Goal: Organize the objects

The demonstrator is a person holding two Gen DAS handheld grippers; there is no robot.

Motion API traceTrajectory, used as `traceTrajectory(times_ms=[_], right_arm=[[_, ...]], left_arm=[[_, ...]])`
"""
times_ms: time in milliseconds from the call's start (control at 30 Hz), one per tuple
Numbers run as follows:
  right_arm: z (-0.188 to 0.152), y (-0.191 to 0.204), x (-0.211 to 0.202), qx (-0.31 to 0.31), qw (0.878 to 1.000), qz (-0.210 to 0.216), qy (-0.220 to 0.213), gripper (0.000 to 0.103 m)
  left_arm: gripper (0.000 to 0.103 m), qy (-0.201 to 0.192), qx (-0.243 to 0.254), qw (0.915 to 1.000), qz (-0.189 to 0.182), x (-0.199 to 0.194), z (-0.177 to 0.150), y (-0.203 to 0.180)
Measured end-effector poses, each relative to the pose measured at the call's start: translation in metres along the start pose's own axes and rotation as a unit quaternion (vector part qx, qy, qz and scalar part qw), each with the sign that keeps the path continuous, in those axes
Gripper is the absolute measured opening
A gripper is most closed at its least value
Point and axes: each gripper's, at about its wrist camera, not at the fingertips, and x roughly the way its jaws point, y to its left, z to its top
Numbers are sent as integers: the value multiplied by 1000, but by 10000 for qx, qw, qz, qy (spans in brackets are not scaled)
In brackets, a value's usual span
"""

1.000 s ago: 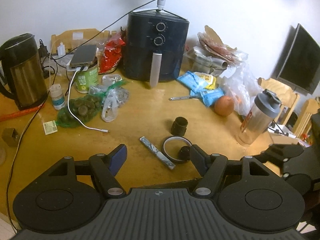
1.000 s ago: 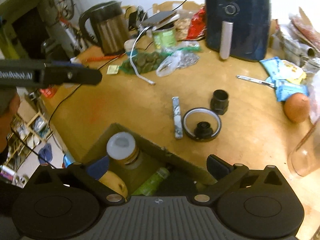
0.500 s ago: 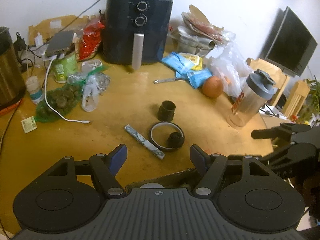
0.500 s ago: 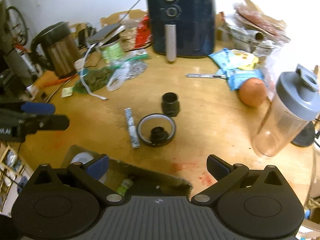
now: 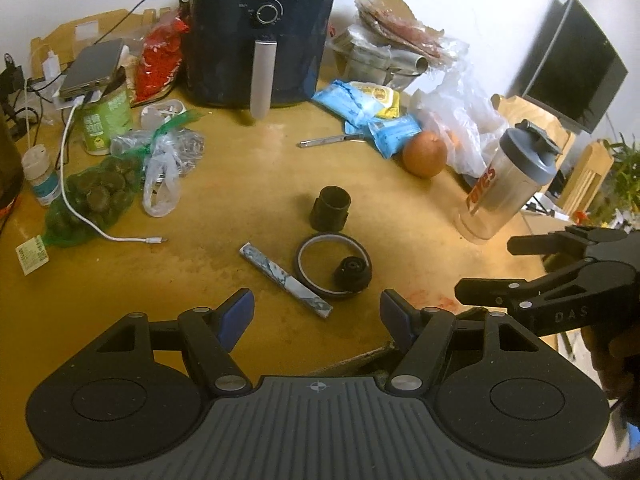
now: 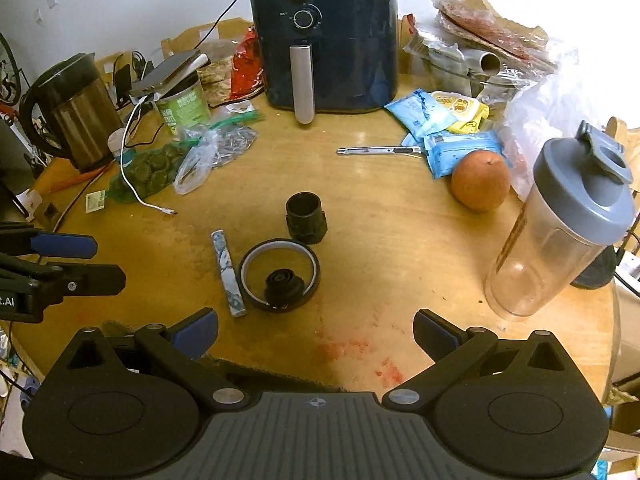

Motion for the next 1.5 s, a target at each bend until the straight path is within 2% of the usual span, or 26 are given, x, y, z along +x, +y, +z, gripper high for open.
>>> traceTrajectory(times_ms=[600,833,967,1100,1167,1500], right_arm=[[18,17,38,-152,9997,103,169,101],[21,24,56,-498,9984,83,248,86],[21,32,66,-769,9966,48,287,72],[22,39,77,-997,9944,60,343,64],[22,42,84,-1120,9929,45,397,57],[25,53,112,-1438,9878,25,596,44]], left_arm=[[69,206,8,9997,-104,11,6,13],[69,137,-159,9998,-57,5,2,18],[69,103,-268,9996,-34,1,-3,20],[69,81,-376,9993,13,-3,-8,23],[69,68,-447,9990,45,-5,-11,26],[69,46,-782,9967,198,-15,-27,36]])
